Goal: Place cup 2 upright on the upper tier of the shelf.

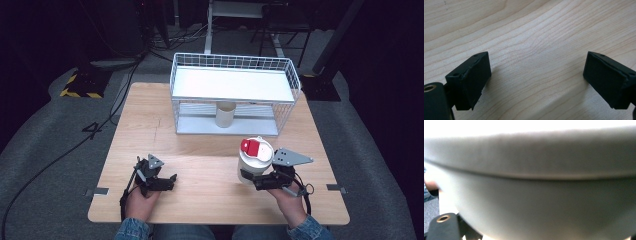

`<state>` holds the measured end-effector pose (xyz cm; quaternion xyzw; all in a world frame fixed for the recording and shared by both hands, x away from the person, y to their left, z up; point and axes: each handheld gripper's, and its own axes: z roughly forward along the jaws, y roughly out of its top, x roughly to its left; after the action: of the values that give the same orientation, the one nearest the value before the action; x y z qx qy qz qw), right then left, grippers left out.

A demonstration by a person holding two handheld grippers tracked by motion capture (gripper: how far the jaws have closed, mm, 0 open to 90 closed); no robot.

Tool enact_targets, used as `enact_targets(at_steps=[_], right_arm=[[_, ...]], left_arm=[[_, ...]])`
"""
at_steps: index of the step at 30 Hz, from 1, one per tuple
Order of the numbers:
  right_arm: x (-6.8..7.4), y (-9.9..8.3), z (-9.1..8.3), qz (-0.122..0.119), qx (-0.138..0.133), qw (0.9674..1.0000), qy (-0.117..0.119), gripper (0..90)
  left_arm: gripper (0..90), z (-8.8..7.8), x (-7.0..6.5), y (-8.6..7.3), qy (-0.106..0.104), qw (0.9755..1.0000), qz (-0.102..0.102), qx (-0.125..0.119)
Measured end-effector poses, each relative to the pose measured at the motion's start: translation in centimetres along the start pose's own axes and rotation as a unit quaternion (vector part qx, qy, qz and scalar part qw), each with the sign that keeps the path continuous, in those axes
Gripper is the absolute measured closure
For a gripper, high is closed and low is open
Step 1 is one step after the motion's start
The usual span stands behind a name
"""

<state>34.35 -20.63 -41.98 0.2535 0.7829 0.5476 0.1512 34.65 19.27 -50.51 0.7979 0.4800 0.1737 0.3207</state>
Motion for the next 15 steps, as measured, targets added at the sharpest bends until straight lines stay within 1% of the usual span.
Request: enact_targets(at_steps=[5, 8, 15], right_arm=[[-0.3, 0.9, -0.1, 0.002, -0.004, 1.0000, 0.002, 13.5], [-0.5, 1.5, -0.4, 0.003, -0.007, 1.0000, -0.001, 13.5], [-1.3, 2.7, -0.9, 0.014, -0.019, 0.9997, -0.002, 13.5]], left_arm=[[8.3, 0.0, 0.0, 0.0, 0.000, 1.0000, 0.000, 0.000], [8.3, 0.0, 0.0, 0.0, 0.000, 1.0000, -0.001, -0.001], [8.4, 0.0, 0.0, 0.0, 0.001, 1.0000, -0.002, -0.001]])
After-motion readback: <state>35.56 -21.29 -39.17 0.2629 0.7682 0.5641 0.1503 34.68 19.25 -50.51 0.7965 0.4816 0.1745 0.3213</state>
